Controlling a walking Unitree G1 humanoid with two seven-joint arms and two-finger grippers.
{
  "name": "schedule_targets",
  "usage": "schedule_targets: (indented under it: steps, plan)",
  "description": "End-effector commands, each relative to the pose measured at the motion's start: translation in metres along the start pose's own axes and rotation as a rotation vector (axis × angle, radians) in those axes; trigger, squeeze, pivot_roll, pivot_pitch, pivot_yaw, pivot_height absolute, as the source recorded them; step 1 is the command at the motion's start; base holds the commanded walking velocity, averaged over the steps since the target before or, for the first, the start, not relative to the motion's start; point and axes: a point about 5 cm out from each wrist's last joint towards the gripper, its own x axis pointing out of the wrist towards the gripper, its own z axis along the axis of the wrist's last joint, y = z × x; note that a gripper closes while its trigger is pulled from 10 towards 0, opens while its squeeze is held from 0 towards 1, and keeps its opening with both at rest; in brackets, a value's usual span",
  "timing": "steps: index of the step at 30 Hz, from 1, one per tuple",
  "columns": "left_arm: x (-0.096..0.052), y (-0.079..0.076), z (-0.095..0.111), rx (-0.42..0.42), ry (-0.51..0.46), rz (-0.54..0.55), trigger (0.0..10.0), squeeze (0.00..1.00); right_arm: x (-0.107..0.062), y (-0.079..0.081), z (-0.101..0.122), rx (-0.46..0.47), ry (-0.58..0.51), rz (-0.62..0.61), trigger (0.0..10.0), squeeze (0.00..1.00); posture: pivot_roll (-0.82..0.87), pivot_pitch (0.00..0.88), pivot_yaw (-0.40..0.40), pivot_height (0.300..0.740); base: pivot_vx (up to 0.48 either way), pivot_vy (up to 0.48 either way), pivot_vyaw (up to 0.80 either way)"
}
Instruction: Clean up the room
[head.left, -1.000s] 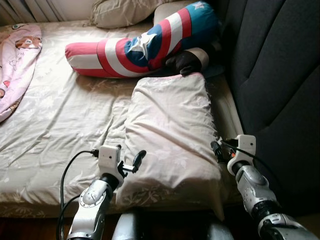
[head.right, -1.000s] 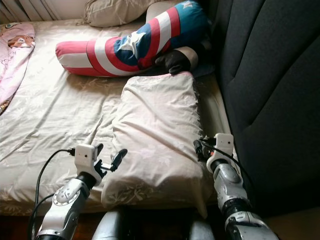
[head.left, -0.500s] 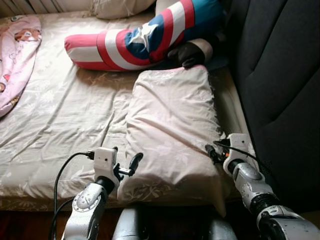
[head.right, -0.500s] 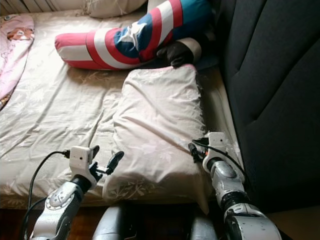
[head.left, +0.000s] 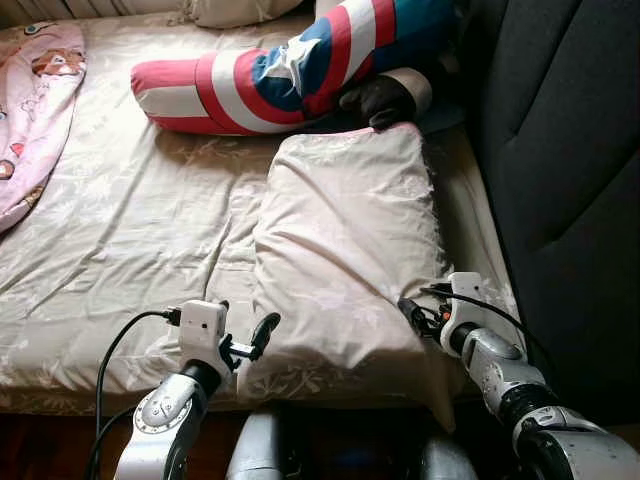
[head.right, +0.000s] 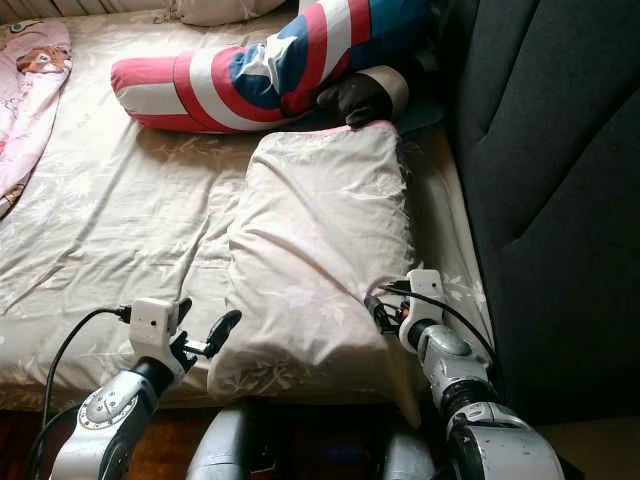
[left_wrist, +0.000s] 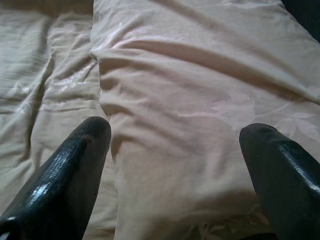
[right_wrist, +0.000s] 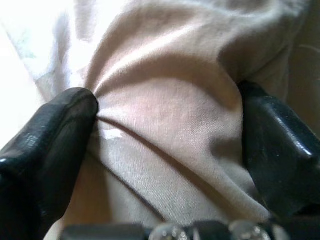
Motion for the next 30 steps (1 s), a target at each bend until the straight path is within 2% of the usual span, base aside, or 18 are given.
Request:
schedule_targets:
  steps: [1,8,9,10,11,15,19,24,27,28,30]
  plan:
    - [-0.005,0.0,-0.002,-0.006,0.017,-0.005,10.0,0.0,-0.003,0.01,-0.039,0.004,0.159,0.042,10.0,0.0,0.14,0.278,0.077,0.656,0.0,0.0,0.0]
    - [0.001,0.0,-0.001,-0.014,0.017,-0.001,10.0,0.0,-0.005,0.012,-0.053,0.011,0.211,0.048,10.0,0.0,0.12,0.278,0.07,0.656,0.0,0.0,0.0]
    - [0.003,0.001,-0.001,-0.022,0.014,0.004,10.0,0.0,-0.005,0.013,-0.056,0.01,0.223,0.055,9.8,0.0,0.12,0.278,0.07,0.656,0.0,0.0,0.0]
    - [0.003,0.001,-0.001,-0.029,0.011,0.008,10.0,0.0,-0.006,0.014,-0.057,0.009,0.231,0.061,8.8,0.0,0.12,0.28,0.067,0.656,0.0,0.0,0.0]
    - [0.005,0.001,0.0,-0.041,0.006,0.011,10.0,0.0,-0.006,0.014,-0.059,0.014,0.237,0.066,0.0,0.0,0.13,0.282,0.063,0.656,0.0,0.0,0.0]
    - [0.011,0.003,0.005,-0.086,-0.014,0.024,10.0,0.0,-0.007,0.015,-0.063,0.016,0.246,0.077,0.0,0.0,0.12,0.29,0.051,0.656,0.0,0.0,0.0]
    - [0.023,0.004,0.004,-0.143,-0.004,0.011,10.0,0.0,-0.008,0.018,-0.069,0.013,0.262,0.107,0.0,0.0,0.12,0.3,0.037,0.656,0.0,0.0,0.0]
    - [0.034,0.009,0.0,-0.164,0.004,0.038,10.0,0.0,-0.009,0.019,-0.072,0.014,0.265,0.114,0.0,0.0,0.1,0.312,0.023,0.656,0.0,0.0,0.0]
    - [0.048,0.016,-0.007,-0.149,0.043,0.077,10.0,0.0,-0.01,0.021,-0.076,0.013,0.269,0.124,0.0,0.0,0.09,0.32,0.012,0.656,0.0,0.0,0.0]
    - [0.055,0.019,-0.008,-0.193,0.053,0.097,10.0,0.0,-0.011,0.021,-0.077,0.01,0.271,0.13,0.0,0.0,0.08,0.326,0.002,0.656,0.0,0.0,0.0]
    - [0.06,0.02,-0.009,-0.21,0.063,0.106,10.0,0.0,-0.011,0.021,-0.077,0.012,0.267,0.135,0.0,0.0,0.07,0.329,-0.002,0.656,0.0,0.0,0.0]
